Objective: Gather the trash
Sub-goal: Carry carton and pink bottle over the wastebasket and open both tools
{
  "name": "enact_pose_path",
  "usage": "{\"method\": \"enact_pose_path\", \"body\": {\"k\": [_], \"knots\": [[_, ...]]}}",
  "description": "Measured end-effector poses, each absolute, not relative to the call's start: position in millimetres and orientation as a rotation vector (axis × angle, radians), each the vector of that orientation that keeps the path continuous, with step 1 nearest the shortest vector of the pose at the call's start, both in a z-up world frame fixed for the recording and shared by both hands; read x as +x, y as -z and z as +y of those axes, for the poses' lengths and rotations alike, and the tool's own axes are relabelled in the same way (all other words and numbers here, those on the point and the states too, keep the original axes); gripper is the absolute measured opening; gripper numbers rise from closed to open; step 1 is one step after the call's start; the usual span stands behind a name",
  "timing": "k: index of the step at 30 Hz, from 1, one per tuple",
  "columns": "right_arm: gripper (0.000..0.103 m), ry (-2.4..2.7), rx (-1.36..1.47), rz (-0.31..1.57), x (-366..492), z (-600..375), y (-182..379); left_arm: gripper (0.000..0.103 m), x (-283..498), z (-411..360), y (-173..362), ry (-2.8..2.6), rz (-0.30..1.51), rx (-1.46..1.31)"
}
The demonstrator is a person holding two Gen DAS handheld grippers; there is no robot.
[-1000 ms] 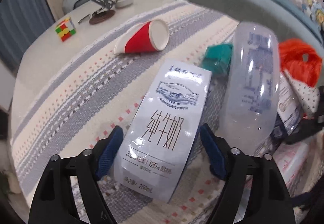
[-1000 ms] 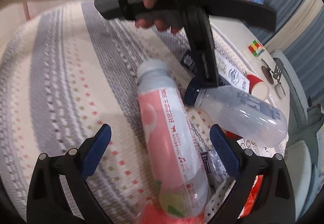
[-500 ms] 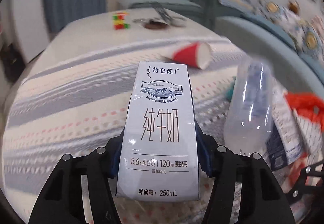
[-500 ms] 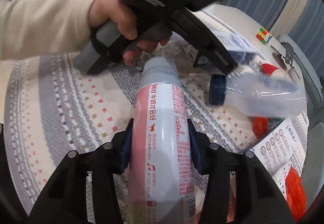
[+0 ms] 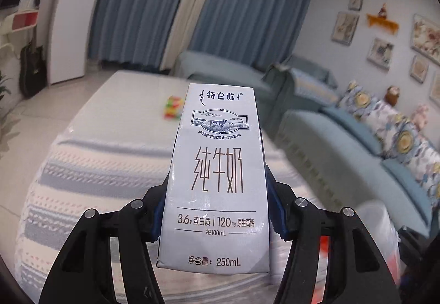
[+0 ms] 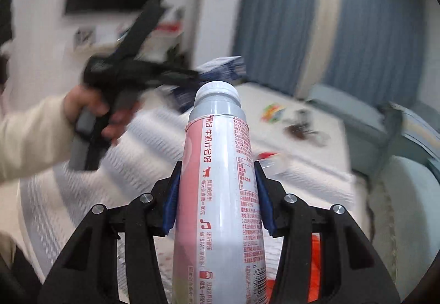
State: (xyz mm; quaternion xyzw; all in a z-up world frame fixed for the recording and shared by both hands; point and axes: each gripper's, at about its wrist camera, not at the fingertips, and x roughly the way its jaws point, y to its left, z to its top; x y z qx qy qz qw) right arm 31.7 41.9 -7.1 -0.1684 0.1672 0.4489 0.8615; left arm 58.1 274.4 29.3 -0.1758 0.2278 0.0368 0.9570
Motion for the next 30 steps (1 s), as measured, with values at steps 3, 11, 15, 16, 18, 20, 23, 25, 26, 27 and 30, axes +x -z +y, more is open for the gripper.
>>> {"method": "enact_pose_path", "body": {"k": [3,11,15,16,18,20,23,25,26,27,30], "knots": [[0.045,-0.824,-0.222,0.319,41.0,-7.1,-9.1,0.057,60.7,228.7,-51.1,0.001,0.433,-0.349],[0.045,-0.476,0.004,0.286,54.6,-126.6,-6.6,0.057,99.4,85.8,-49.9,0.19,0.51,-0.234],[0.045,-0.272,0.092,0.333,66.3,-182.8,10.5,0.057,118.3,11.9,-27.9,0.277,0.611,-0.154],[0.045,-0.226,0.118,0.348,67.4,-197.0,14.2,0.057,120.2,-2.6,-21.9,0.298,0.625,-0.134],[0.045,-0.127,0.234,0.386,76.0,-233.1,26.1,0.057,123.5,-34.4,-7.2,0.336,0.653,-0.088],[0.045,-0.071,0.306,0.407,82.3,-256.8,38.4,0.057,126.2,-65.8,8.6,0.364,0.687,-0.048],[0.045,0.036,0.279,0.463,83.3,-282.0,56.0,0.057,131.8,-90.6,28.9,0.406,0.727,-0.013],[0.045,0.075,0.265,0.491,84.0,-295.0,62.7,0.057,134.3,-108.2,43.3,0.416,0.751,0.013],[0.045,0.081,0.281,0.498,85.1,-300.4,65.3,0.057,136.1,-119.2,52.7,0.418,0.764,0.031],[0.045,0.09,0.292,0.503,86.0,-304.4,67.1,0.057,138.1,-126.5,58.8,0.421,0.772,0.038],[0.045,0.129,0.269,0.53,91.2,-311.4,69.6,0.057,144.0,-138.1,76.6,0.416,0.795,0.057]]}}
